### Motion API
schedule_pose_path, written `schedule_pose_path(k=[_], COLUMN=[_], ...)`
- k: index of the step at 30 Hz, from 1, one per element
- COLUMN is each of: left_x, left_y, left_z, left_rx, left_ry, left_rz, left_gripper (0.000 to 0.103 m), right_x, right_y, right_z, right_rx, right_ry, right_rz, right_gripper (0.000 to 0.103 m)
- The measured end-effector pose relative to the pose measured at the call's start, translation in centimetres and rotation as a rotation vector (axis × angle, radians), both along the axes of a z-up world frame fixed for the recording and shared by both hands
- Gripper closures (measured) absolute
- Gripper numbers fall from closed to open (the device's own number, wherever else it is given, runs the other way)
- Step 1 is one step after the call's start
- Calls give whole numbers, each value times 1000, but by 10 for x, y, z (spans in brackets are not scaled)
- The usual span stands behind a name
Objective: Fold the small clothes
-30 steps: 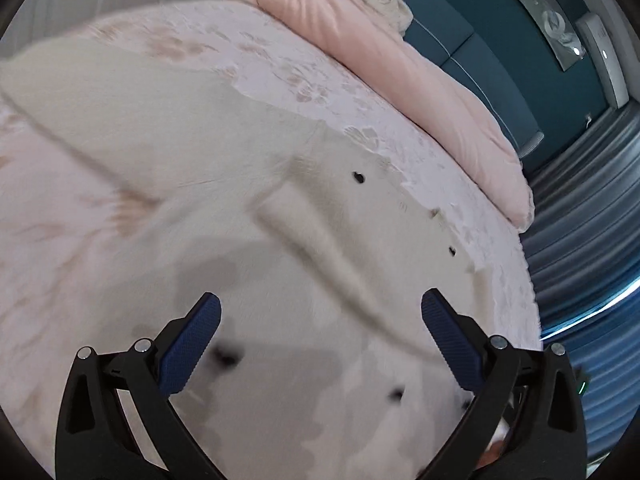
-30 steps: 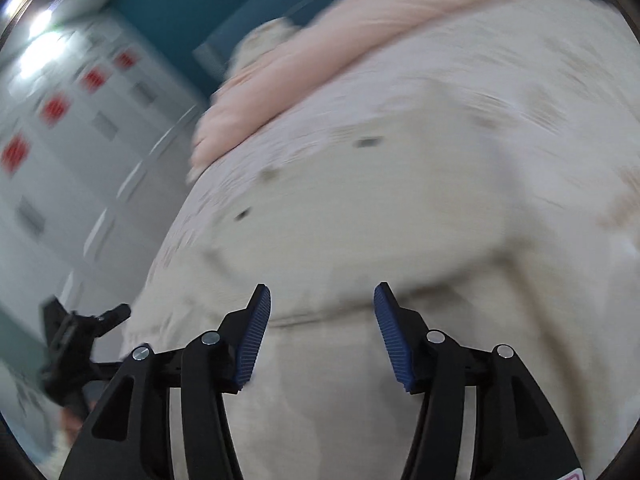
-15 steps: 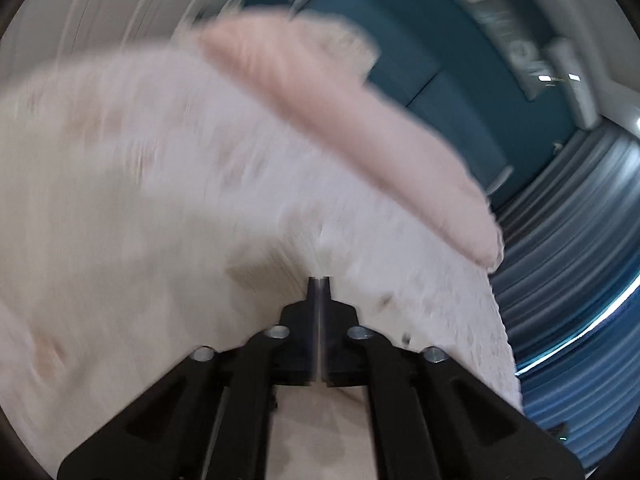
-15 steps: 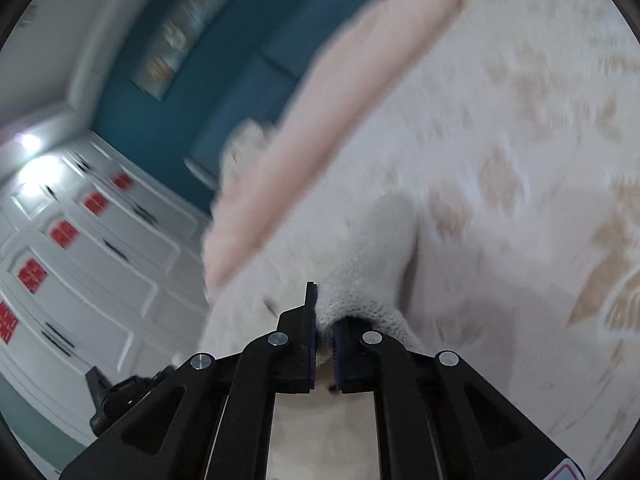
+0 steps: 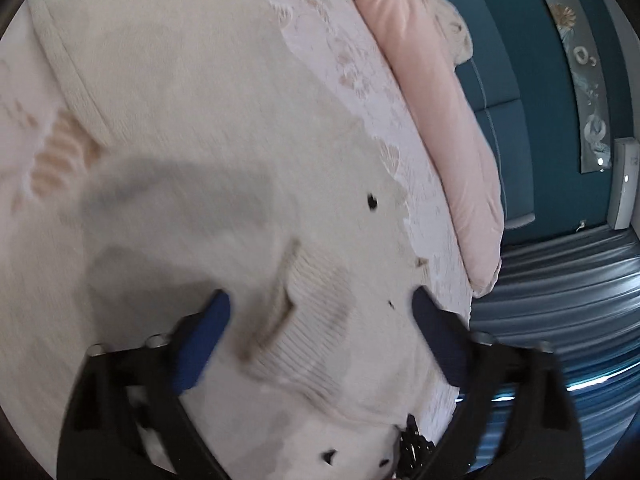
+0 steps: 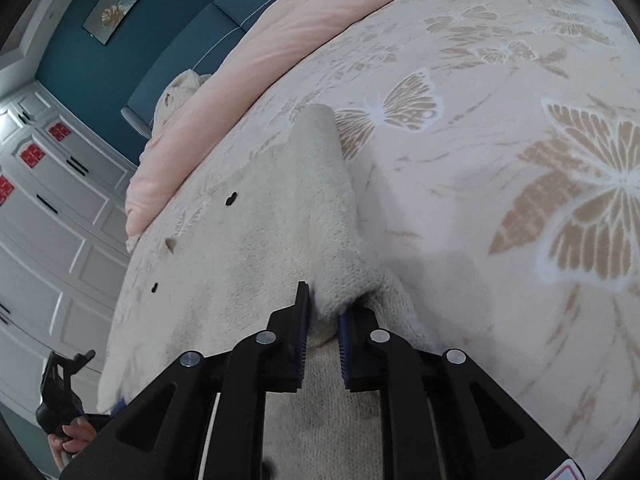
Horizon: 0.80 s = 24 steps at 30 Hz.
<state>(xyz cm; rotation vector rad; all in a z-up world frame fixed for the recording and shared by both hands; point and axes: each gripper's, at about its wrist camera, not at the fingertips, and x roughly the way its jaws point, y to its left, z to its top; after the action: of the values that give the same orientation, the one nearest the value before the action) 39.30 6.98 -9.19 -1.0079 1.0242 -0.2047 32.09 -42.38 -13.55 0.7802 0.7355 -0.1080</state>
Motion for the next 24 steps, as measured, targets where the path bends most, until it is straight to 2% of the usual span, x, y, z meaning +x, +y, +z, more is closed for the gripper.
schedule_pose_path(k=[2,3,4,5,6,7,8,10,12,15,16,17,18,19,20,22,23,24], left_x=[8,10,13,15,20,27,31,38,46,55,58,57,60,62,68,65,59,51], left_y=[-14,-21,-26,-33,-37,-42,-43,-48,-49,-39,-35,-28,-23,-20,-19,-16,-12,-8], left_z=[2,1,3,5,7,10,17,51,88,121,124,121,107,86,63,15,2,-2], left_rx=[21,57,83,99,95,82,84,156,208,241,262,295,337,363,401,477,463,430], left_ry=[25,27,17,-9,-23,-36,-57,-185,-304,-408,-421,-420,-381,-325,-257,-130,-121,-158], left_rz=[-36,-45,-53,-79,-113,-147,-162,-186,-208,-188,-180,-175,-179,-196,-206,-219,-214,-185], left_gripper=[12,14,20,50,89,98,96,97,97,97,97,97,97,97,97,97,97,97], right_x=[-7,-29,-28,-37,-36,-35,-33,-29,-29,-35,-36,-35,-27,-19,-15,-21,-24,-26], right_y=[-1,-13,-14,-18,-18,-19,-18,-18,-18,-17,-15,-12,-8,-4,-4,-10,-11,-11], right_z=[1,0,0,-1,-1,-1,1,6,13,32,36,36,27,10,-3,5,12,15], right_rx=[5,9,15,18,20,22,22,18,18,35,30,8,-19,-33,-13,12,2,1], right_ry=[-14,-21,-25,-25,-23,-20,-16,-22,-60,-168,-189,-185,-123,-23,38,1,-1,-2], right_rz=[0,0,-1,0,0,0,3,8,4,-15,-15,-8,15,40,46,19,4,0], right_gripper=[88,88,88,88,88,87,85,82,86,90,91,91,92,93,97,96,95,95])
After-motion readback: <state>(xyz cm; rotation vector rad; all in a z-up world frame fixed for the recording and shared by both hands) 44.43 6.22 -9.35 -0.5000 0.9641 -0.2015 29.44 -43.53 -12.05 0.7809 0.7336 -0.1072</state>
